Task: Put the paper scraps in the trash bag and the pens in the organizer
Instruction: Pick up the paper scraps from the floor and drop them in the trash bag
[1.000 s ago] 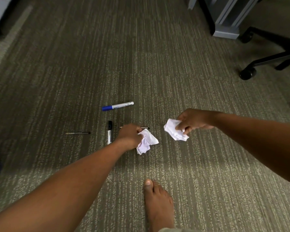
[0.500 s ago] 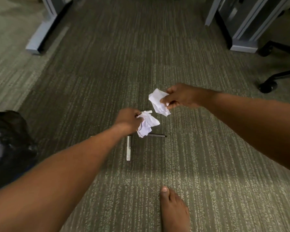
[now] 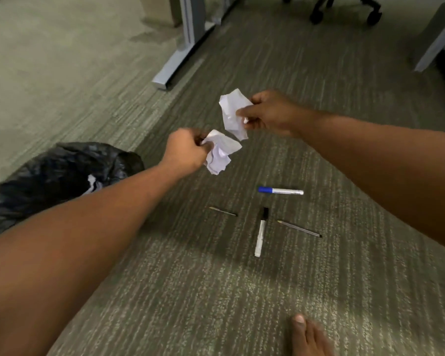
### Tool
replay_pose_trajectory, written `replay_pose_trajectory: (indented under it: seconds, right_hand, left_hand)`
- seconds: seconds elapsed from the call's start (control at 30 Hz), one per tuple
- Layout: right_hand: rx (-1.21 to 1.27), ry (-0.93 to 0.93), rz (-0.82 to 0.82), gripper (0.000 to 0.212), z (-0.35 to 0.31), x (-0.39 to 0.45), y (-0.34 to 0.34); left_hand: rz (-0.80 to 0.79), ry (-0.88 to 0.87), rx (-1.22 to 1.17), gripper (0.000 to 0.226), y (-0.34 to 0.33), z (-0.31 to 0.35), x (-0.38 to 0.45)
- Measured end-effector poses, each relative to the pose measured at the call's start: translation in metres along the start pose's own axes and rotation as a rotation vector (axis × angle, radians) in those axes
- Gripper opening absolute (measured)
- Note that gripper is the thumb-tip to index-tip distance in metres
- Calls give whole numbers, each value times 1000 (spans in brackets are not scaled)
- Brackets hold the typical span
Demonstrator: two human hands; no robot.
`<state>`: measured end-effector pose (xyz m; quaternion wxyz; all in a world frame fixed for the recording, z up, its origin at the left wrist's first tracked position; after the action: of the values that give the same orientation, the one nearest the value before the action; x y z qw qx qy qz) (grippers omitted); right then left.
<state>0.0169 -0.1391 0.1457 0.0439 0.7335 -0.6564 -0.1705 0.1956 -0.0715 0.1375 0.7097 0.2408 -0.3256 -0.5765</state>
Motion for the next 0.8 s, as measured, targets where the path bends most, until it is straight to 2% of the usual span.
replay_pose_trajectory:
  seconds: [0.03, 0.13, 0.17, 0.23, 0.4, 0.5, 0.6, 0.7, 0.8]
  right_hand:
    - [23, 23, -16, 4, -11, 3, -16]
    - [-17, 131, -19, 10, -42, 14, -63]
    - [-72, 170, -18, 7, -51, 15, -80]
    - [-176, 243, -24, 14, -67, 14, -114]
    - [-239, 458, -70, 15, -113, 1, -189]
    - [-365, 647, -39, 18, -142, -12, -229]
    - [-474, 843, -76, 19, -160, -35, -270]
    - [-625, 989, -140, 19, -161, -54, -306]
    - [-761, 1039, -303, 31, -142, -70, -336]
  left_hand:
    - [39, 21, 18, 16, 15, -11, 4]
    - [179, 39, 23, 19, 62, -42, 10]
    - [210, 42, 5, 18, 75, -52, 9]
    - [251, 56, -39, 13, 98, -71, 0]
    - [380, 136, -80, 16, 153, -120, -23]
    - [444, 132, 19, 14, 185, -135, -35]
    - [514, 131, 158, 22, 214, -151, -49]
    - [472, 164, 240, 15, 228, -174, -62]
    - [384, 167, 305, 25, 232, -191, -72]
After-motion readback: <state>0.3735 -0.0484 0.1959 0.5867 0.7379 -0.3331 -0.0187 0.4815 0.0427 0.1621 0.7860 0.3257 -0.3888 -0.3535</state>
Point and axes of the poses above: each hand's wrist, its own x-axis towards the middle knuckle, its own y-axis out of the back of the hand, z = x × y, the point moved 10 cm from there along x, towards the middle knuckle, and after that the axes turned 10 degrees about z, right-handed, at the moved point
